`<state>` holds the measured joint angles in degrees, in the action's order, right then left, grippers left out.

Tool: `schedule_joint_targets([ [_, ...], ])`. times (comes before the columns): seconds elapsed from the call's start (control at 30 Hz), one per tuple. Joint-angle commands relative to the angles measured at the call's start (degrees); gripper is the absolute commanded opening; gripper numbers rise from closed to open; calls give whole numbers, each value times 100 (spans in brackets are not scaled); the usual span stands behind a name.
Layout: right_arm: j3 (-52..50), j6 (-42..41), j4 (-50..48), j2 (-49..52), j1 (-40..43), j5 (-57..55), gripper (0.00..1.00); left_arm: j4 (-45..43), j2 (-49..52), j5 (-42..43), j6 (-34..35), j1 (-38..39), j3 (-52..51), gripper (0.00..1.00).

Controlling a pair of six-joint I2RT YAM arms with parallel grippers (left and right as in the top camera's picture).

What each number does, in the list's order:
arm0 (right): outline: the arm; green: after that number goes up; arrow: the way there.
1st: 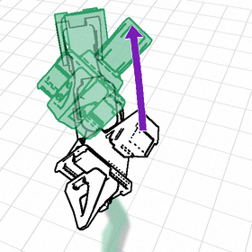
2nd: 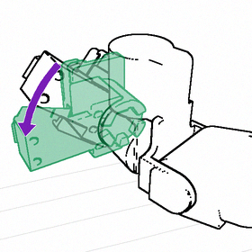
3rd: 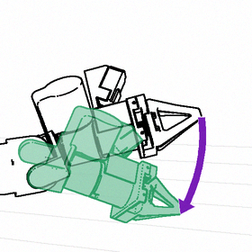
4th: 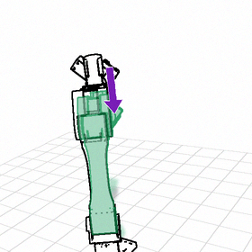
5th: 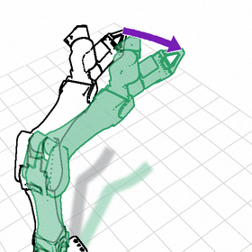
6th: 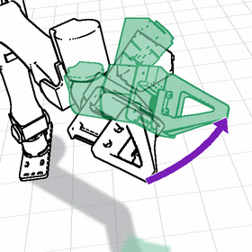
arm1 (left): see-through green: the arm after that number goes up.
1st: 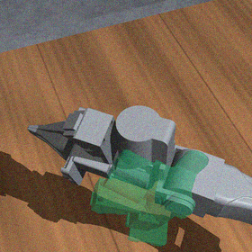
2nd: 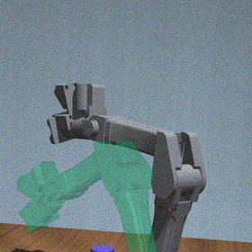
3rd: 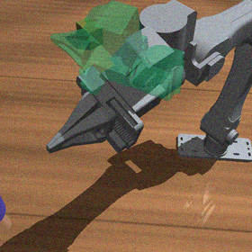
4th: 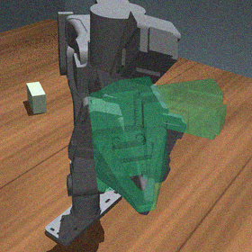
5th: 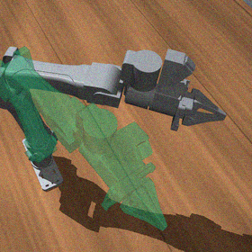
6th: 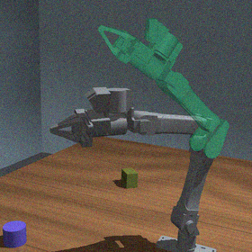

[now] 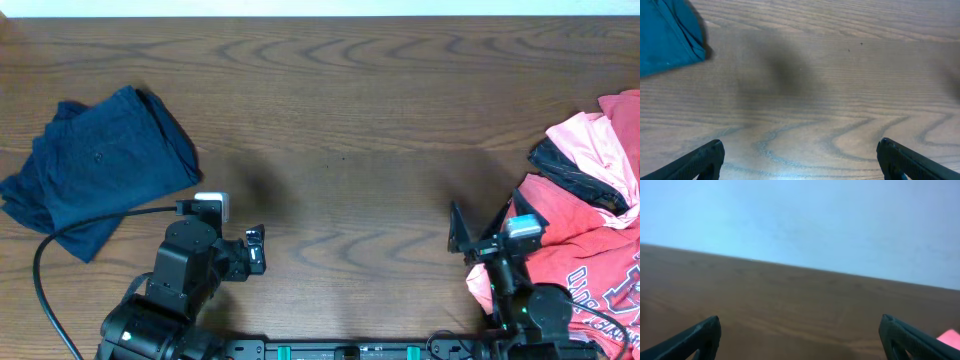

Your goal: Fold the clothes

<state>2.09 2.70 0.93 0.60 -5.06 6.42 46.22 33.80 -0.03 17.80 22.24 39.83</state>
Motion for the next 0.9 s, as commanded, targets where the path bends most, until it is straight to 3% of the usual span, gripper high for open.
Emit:
schedule_joint_targets([
  [0.0, -179, 409, 190, -33, -59, -17, 99, -2, -9, -68, 9, 22, -9, 98],
  [0.87, -177, 356, 291, -33, -59, -42, 99, -2, -9, -68, 9, 22, -9, 98],
])
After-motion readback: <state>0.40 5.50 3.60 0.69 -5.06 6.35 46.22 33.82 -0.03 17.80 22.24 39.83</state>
